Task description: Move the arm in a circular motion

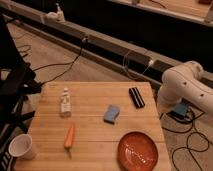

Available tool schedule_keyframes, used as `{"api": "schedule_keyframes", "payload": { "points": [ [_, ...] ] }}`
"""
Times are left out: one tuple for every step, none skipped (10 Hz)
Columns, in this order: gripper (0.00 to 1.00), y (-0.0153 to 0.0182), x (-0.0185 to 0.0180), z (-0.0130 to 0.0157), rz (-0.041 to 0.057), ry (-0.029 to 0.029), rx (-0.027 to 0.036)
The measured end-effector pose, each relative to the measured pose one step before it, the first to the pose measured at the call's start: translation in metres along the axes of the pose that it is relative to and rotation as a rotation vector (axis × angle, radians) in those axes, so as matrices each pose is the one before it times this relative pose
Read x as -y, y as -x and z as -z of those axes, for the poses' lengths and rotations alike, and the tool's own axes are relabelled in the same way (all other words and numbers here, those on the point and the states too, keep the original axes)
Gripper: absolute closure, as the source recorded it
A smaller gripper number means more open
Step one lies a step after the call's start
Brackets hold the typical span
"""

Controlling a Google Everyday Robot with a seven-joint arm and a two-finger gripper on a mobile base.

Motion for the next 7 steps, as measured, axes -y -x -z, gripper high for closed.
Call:
{"api": "schedule_keyframes", "payload": {
  "points": [
    [1.00,0.00173,0.00875,-0.00179,-0.00227,-0.00728,-0.00504],
    [1.00,0.00445,0.01267,-0.00273,0.00139,-0.00590,-0.00671],
    [1.00,0.00568,0.01166,-0.00234,0.00777,-0.00279,-0.00719],
    [1.00,0.00797,0.01171,-0.00224,0.01569,-0.00284,-0.00724],
    [1.00,0.01131,0.01237,-0.00195,0.02246,-0.00354,-0.00600],
    [1.00,0.02035,0.01236,-0.00364,0.04109,0.00193,0.00439],
    [1.00,0.01919,0.00814,-0.00311,0.03526,0.00299,0.01073]
  ]
}}
